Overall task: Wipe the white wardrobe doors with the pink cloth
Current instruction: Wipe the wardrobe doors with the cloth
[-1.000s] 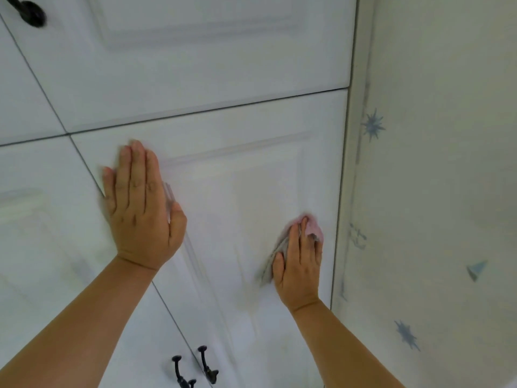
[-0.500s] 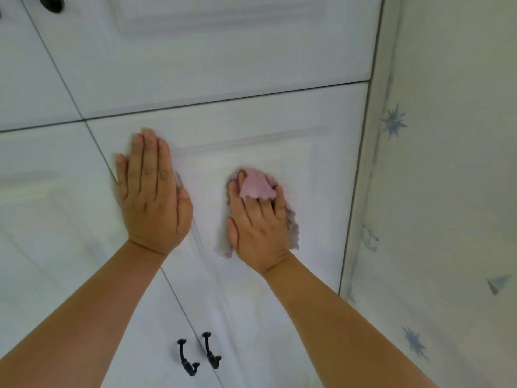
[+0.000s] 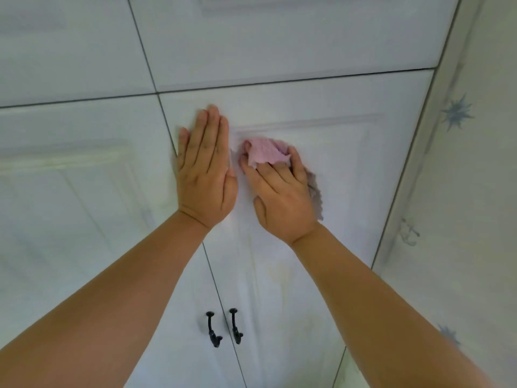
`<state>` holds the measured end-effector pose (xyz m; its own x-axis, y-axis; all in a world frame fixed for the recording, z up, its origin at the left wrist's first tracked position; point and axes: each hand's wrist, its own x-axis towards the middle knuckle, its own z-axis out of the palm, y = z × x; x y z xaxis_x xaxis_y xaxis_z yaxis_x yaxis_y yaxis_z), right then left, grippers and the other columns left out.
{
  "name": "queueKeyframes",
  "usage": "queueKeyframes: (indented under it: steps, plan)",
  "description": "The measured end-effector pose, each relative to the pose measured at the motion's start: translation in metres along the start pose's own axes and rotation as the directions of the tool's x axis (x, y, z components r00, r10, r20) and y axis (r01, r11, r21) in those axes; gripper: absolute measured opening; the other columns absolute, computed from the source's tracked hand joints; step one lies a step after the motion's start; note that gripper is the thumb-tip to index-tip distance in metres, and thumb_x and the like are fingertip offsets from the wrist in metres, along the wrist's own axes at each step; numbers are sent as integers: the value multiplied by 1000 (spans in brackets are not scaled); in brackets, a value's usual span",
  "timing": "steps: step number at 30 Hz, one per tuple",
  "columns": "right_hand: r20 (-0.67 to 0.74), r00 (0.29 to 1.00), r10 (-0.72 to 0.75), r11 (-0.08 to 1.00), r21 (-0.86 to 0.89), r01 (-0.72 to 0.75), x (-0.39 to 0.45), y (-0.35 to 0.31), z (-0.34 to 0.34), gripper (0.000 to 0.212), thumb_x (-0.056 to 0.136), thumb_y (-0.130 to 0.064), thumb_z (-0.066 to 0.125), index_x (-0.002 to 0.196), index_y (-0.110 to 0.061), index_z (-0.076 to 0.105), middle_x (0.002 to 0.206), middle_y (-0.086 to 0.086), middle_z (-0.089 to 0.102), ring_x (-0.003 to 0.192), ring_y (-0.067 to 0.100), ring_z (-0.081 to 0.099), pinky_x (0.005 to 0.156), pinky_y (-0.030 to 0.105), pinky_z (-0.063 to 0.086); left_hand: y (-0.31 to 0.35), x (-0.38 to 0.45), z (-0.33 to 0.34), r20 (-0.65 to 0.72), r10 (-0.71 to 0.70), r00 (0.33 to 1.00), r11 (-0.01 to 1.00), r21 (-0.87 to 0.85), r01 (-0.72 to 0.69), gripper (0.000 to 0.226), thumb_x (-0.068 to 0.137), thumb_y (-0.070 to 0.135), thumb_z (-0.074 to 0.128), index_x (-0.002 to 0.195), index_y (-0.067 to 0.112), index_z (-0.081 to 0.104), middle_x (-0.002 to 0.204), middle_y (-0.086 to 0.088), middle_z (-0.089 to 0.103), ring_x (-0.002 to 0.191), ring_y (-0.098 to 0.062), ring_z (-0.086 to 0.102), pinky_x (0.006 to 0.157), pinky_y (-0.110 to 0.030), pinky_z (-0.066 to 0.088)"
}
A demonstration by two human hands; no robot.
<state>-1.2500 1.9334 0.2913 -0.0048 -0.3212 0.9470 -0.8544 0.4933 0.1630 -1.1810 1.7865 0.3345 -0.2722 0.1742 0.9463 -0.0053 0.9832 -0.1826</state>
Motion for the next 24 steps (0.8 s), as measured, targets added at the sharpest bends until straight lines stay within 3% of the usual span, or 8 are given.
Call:
queueKeyframes:
  steps: [5, 9, 16, 18, 20, 22, 24]
  plan:
    - [-103, 989, 103, 992, -63, -110, 5, -20, 17, 47, 92, -13, 40, 129, -8, 67, 113, 6, 72, 95, 30, 66, 119, 53, 27, -3, -4, -15, 39, -4, 999, 962, -271, 14, 58, 93, 10, 34, 147, -11, 31, 156, -27, 29, 148, -40, 25, 123, -53, 11]
    - [-80, 991, 102, 984, -137, -113, 6, -25, 19, 51, 88, -16, 42, 134, -8, 64, 109, 4, 70, 93, 28, 63, 115, 57, 32, -2, -34, -23, -3, -42, 999, 945, -323, 39, 56, 91, 6, 35, 146, -6, 35, 153, -22, 36, 146, -37, 32, 122, -56, 14]
    - [-19, 1000, 1, 994, -113, -3, 30, -34, 25, 44, 98, -22, 39, 126, -6, 69, 121, 5, 70, 112, 26, 62, 118, 57, 28, 0, -73, -7, -3, -143, 990, 958, -251, 137, 60, 92, 14, 36, 150, 0, 29, 156, -18, 36, 147, -33, 32, 122, -58, 12]
    - [29, 999, -32, 992, -122, 36, -8, -35, 33, 40, 97, -24, 46, 128, -10, 68, 123, 1, 69, 113, 21, 60, 120, 56, 25, 5, -73, -3, -28, -141, 990, 959, -252, 129, 60, 93, 16, 36, 150, -1, 27, 156, -20, 36, 148, -34, 30, 122, -58, 10]
    - [129, 989, -75, 987, -131, 92, -71, -39, 42, 43, 92, -22, 57, 134, -14, 65, 136, -2, 63, 125, 17, 56, 122, 53, 20, 8, -83, 2, -42, -136, 990, 966, -227, 123, 61, 93, 17, 36, 150, -3, 26, 156, -22, 34, 148, -36, 28, 122, -58, 8]
    - [224, 968, -114, 982, -125, 145, -130, -47, 45, 49, 90, -17, 54, 138, -16, 61, 148, -3, 53, 139, 16, 47, 125, 51, 14, 9, -102, 6, -33, -108, 994, 975, -200, 99, 64, 92, 18, 37, 151, -4, 24, 158, -22, 31, 149, -36, 25, 122, -59, 6]
    - [241, 959, -148, 978, -111, 178, -138, -42, 42, 53, 88, -17, 54, 141, -18, 59, 148, -4, 53, 140, 15, 46, 125, 51, 15, 7, -113, 7, -45, -93, 995, 981, -174, 84, 65, 92, 17, 38, 151, -5, 23, 159, -21, 29, 150, -35, 24, 121, -61, 5]
